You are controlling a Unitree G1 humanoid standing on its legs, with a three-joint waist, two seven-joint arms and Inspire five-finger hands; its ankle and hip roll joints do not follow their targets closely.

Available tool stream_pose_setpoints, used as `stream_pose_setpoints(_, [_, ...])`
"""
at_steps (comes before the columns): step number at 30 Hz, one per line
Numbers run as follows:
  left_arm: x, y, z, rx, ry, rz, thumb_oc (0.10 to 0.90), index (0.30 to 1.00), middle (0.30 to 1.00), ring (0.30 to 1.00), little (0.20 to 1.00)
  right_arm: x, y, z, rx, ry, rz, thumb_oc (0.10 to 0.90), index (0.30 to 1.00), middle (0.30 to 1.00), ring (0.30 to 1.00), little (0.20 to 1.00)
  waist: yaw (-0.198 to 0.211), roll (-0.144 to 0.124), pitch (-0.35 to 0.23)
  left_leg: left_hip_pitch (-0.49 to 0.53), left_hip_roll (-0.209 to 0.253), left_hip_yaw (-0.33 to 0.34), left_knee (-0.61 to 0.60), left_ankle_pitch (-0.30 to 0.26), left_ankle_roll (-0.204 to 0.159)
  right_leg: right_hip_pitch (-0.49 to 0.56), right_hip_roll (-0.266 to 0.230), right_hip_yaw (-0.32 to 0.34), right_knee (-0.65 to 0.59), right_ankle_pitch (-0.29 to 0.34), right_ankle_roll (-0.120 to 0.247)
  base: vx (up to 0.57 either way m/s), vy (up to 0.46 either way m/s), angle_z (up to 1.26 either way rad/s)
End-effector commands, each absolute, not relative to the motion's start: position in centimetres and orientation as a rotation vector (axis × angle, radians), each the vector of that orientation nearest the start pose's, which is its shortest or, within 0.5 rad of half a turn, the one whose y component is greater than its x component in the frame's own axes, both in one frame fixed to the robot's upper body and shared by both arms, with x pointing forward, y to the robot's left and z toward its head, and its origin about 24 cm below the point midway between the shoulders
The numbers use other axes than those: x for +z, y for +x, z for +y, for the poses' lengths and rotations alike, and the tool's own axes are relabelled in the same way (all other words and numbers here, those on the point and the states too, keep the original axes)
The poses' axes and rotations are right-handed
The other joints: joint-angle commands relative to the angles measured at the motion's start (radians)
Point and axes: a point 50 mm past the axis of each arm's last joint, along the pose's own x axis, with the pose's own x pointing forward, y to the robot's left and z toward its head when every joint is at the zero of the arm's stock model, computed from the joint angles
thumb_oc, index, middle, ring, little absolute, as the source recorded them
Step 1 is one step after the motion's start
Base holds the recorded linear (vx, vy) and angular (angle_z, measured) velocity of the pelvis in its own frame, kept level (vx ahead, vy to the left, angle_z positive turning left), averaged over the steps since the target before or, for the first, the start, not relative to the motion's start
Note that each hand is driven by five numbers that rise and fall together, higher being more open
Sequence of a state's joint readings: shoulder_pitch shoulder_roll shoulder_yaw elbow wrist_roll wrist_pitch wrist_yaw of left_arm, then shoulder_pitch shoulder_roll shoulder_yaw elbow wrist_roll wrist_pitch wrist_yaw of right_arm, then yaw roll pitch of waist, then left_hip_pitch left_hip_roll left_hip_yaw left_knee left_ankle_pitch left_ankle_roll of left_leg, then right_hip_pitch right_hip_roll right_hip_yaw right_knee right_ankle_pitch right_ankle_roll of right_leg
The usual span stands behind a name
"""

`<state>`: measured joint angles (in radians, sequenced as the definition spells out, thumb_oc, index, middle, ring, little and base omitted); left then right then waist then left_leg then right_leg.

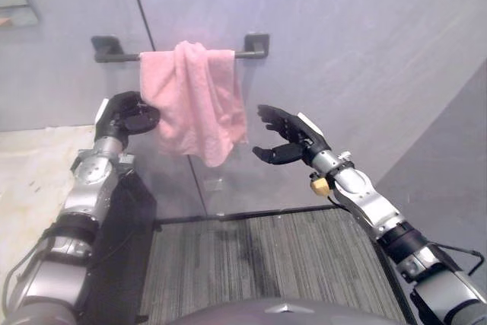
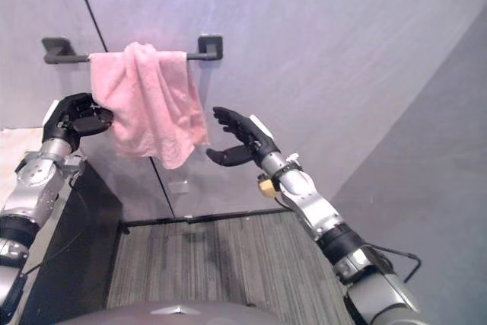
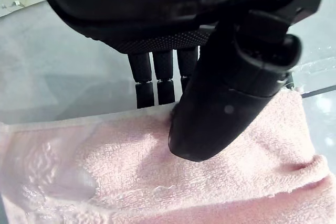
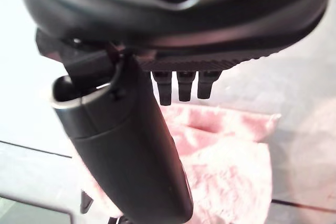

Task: Organize the bathroom.

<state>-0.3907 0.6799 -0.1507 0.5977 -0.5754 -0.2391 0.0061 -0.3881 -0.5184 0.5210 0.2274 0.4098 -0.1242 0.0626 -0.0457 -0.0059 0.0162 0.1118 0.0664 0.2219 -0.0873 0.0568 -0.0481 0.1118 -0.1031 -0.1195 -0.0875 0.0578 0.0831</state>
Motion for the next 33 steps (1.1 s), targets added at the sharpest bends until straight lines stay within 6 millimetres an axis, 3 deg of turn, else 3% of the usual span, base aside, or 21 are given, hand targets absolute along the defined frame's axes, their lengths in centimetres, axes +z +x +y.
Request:
stream_pose_setpoints(1, [14.1, 34.0, 28.6, 0.108, 0.202, -0.237, 0.400, 0.300, 0.300, 0.300, 0.300, 12.0, 32.4, -11.7, 0.516, -0.169, -0.235, 0.800, 0.900, 0.900, 0.900, 0.900, 0.022, 0.000, -0.034, 0.000, 0.013, -0.076, 0.000, -0.044, 0.010, 0.005, -0.026, -0.055, 0.024, -0.034, 0.024, 0.04, -0.017, 0.15])
stream_pose_setpoints(6, [14.3, 34.9, 26.8, 0.042, 0.201, -0.233, 0.400, 0.300, 0.300, 0.300, 0.300, 13.3, 34.5, -11.3, 0.401, -0.168, -0.251, 0.800, 0.900, 0.900, 0.900, 0.900, 0.050, -0.005, -0.038, -0.011, 0.010, -0.107, 0.000, -0.041, 0.006, 0.014, -0.024, -0.077, 0.016, -0.035, 0.016, 0.03, -0.019, 0.16])
stream_pose_setpoints(14, [14.2, 35.1, 25.9, 0.018, 0.204, -0.226, 0.400, 0.300, 0.300, 0.300, 0.300, 15.0, 35.6, -12.5, 0.179, -0.157, -0.307, 0.800, 0.900, 0.900, 0.900, 0.900, 0.057, 0.000, -0.036, -0.012, 0.010, -0.123, 0.000, -0.040, 0.005, 0.018, -0.021, -0.079, 0.016, -0.038, 0.010, 0.02, -0.011, 0.07])
stream_pose_setpoints(24, [13.9, 35.2, 25.6, -0.001, 0.199, -0.218, 0.400, 0.300, 0.300, 0.300, 0.300, 16.1, 36.2, -11.9, 0.205, -0.153, -0.324, 0.800, 0.900, 0.900, 0.900, 0.900, 0.070, 0.005, -0.035, -0.010, 0.006, -0.141, 0.000, -0.041, 0.004, 0.025, -0.021, -0.084, 0.017, -0.041, 0.004, 0.01, 0.001, 0.03])
stream_pose_setpoints(33, [14.1, 35.8, 25.1, -0.033, 0.205, -0.199, 0.400, 0.300, 0.300, 0.300, 0.300, 17.4, 37.3, -10.1, 0.382, -0.200, -0.263, 0.800, 0.900, 0.900, 0.900, 0.900, 0.091, -0.007, -0.037, -0.009, 0.003, -0.158, 0.000, -0.039, 0.003, 0.036, -0.022, -0.101, 0.019, -0.047, 0.000, 0.03, 0.003, 0.07])
